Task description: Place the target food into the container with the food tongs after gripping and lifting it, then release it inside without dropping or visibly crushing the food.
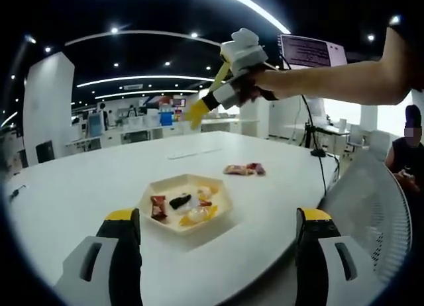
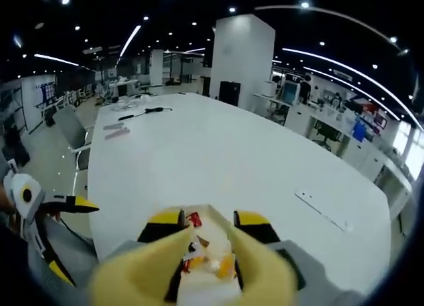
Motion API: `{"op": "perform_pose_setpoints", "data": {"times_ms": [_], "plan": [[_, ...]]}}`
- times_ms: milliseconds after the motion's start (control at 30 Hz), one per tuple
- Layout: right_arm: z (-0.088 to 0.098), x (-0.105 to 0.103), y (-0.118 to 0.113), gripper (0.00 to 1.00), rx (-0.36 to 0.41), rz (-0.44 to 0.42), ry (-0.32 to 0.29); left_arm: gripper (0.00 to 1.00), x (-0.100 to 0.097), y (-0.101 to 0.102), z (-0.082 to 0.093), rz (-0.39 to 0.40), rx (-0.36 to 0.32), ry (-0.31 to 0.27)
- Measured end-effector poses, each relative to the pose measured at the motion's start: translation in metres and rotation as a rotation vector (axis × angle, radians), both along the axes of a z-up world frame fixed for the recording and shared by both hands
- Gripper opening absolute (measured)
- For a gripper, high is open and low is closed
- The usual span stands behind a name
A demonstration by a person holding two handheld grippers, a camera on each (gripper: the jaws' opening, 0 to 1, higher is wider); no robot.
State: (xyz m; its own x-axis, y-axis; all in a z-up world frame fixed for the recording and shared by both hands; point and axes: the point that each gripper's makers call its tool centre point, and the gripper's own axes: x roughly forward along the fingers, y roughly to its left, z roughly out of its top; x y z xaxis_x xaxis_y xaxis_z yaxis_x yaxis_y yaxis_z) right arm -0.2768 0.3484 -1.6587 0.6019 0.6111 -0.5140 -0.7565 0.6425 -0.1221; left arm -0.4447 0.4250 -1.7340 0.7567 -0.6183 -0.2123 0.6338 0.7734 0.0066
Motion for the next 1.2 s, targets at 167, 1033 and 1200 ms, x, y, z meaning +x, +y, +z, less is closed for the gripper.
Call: {"op": "perform_pose_setpoints", "data": {"times_ms": [167,1033,1200], "plan": [[-0.007,-0.001,-0.022,0.28,-0.001,-0.038,0.017,0.94,0.000,0.000,-0.005,0.003,0.022,0.021],[-0.077,0.026,-0.144,0.31,-0.066,-0.188,0.051,0.94,0.002,0.001,0.002,0.013,0.008,-0.018],[-0.092,0.036,-0.151,0.31,-0.062,-0.197,0.054,0.97,0.001,-0.001,0.002,0.004,0.007,-0.012]]}}
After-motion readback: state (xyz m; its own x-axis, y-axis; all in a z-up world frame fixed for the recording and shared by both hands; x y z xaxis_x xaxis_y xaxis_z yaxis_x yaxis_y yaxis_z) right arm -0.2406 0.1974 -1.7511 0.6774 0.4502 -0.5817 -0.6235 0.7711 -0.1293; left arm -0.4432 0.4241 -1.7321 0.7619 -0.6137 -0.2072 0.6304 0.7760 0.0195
